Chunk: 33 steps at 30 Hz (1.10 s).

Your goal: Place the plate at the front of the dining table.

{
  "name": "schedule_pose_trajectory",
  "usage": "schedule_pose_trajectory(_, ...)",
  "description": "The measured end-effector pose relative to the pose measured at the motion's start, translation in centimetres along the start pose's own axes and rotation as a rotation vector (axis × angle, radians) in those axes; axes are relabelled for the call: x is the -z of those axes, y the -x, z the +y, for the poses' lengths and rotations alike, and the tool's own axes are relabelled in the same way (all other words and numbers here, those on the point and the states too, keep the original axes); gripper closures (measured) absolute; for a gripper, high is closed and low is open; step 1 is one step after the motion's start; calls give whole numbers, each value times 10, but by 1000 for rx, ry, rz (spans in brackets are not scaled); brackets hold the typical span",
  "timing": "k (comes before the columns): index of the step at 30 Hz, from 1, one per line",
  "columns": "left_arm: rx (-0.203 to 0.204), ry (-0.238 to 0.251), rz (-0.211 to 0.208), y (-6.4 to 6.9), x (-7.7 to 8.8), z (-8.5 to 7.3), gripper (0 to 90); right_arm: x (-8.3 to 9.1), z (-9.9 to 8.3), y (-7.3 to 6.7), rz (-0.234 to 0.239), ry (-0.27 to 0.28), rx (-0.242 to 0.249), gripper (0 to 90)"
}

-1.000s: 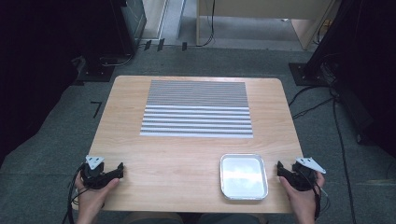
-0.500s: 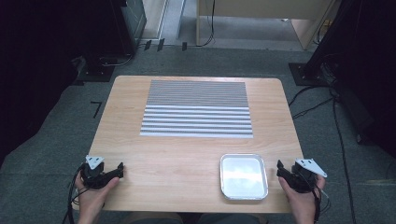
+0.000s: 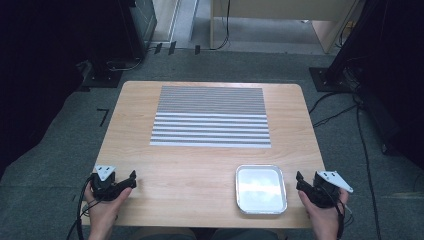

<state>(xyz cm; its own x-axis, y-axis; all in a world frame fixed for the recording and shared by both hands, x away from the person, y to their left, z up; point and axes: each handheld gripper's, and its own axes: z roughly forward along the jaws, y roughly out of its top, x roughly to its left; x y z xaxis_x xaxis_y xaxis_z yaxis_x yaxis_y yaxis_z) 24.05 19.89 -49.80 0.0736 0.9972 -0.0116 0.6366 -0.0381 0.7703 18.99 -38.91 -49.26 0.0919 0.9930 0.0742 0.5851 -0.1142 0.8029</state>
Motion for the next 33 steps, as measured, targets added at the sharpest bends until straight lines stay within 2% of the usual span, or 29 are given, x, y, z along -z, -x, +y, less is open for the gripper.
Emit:
schedule_pose_trajectory(3,-2,7,-10,5,3,2,138,1,1,0,26,-5,-29,362)
schedule_pose_trajectory(4,-3,13,-24,10,5,4,138,3,2,0,45,-2,-49,373)
schedule_pose_trajectory(5,-3,13,-24,10,5,4,138,3,2,0,45,-2,-49,373)
schedule_pose_trajectory(6,-12,18,-39,17,8,6,138,6,3,-1,50,-1,-55,378)
schedule_pose_trajectory(7,-12,18,-39,17,8,6,138,6,3,-1,50,-1,-55,378)
schedule_pose_trajectory(8,-23,24,-53,25,11,8,139,8,4,-3,58,5,-54,380)
schedule_pose_trajectory(9,-23,24,-53,25,11,8,139,8,4,-3,58,5,-54,380)
schedule_pose_trajectory(12,-49,27,-87,43,13,10,139,10,4,-6,62,4,-48,376)
schedule_pose_trajectory(13,-49,27,-87,43,13,10,139,10,4,-6,62,4,-48,376)
schedule_pose_trajectory(14,-60,26,-107,52,13,11,139,10,3,-8,60,3,-41,370)
schedule_pose_trajectory(15,-60,26,-107,52,13,11,139,10,3,-8,60,3,-41,370)
schedule_pose_trajectory(16,-73,27,-125,61,14,12,139,10,3,-9,61,0,-39,367)
schedule_pose_trajectory(18,-87,28,-145,70,14,12,139,11,3,-10,66,-2,-36,353)
schedule_pose_trajectory(19,-87,28,-145,70,14,12,139,11,3,-11,75,-2,-38,340)
schedule_pose_trajectory(20,-100,26,-163,79,15,13,139,12,3,-12,87,-4,-43,326)
schedule_pose_trajectory(21,-100,26,-163,79,15,13,139,12,3,-12,87,-4,-43,326)
schedule_pose_trajectory(22,-113,25,-180,88,15,14,139,12,4,-13,112,-2,-48,301)
schedule_pose_trajectory(24,-123,29,-192,96,15,15,139,13,4,-14,127,0,-45,287)
schedule_pose_trajectory(25,-123,29,-192,96,15,15,139,13,4,-14,127,0,-45,287)
schedule_pose_trajectory(28,-127,37,-224,110,15,18,139,12,4,-16,143,-13,-44,240)
schedule_pose_trajectory(29,-127,37,-224,110,15,18,139,12,4,-16,143,-13,-44,240)
schedule_pose_trajectory(32,-127,42,-243,124,14,20,139,12,4,-17,156,-25,-55,198)
schedule_pose_trajectory(33,-127,42,-243,124,14,20,139,12,4,-17,156,-25,-55,198)
